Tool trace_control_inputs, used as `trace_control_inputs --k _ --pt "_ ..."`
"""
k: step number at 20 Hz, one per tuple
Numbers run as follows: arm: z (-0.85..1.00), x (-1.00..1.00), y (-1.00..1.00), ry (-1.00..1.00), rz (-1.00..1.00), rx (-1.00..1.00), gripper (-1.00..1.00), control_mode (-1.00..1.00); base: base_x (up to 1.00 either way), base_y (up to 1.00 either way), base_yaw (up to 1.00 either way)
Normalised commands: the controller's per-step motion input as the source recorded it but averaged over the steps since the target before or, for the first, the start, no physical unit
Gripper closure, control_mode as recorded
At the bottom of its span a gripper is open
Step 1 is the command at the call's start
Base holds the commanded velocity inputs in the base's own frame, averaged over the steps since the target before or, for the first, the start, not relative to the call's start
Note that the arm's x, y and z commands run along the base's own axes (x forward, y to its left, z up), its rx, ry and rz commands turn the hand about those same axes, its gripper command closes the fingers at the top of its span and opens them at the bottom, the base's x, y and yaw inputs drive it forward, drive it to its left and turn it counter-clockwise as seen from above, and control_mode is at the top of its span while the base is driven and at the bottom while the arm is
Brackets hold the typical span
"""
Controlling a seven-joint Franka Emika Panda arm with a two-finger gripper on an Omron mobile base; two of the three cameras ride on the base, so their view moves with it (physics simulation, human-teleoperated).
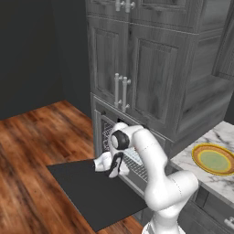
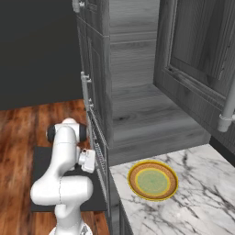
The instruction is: Take the baked cake out of the oven and place it on the plate for cooling. Then close the oven door.
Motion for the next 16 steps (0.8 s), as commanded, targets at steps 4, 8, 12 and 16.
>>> trace_control_inputs --k 4,8,12,16 --pt "-0.37 0.66 -0.03 -0.01 0.0 0.0 -1.0 -1.0 0.0 0.0 0.0" --pt "-0.58 0.6 -0.06 0.0 0.0 0.0 -1.0 -1.0 0.0 0.0 0.0" --pt "-0.73 0.39 -0.07 0.01 0.0 0.0 -1.0 -1.0 0.0 0.0 0.0" --pt "-0.51 0.33 -0.18 0.02 0.0 0.05 -1.0 -1.0 0.0 0.0 0.0"
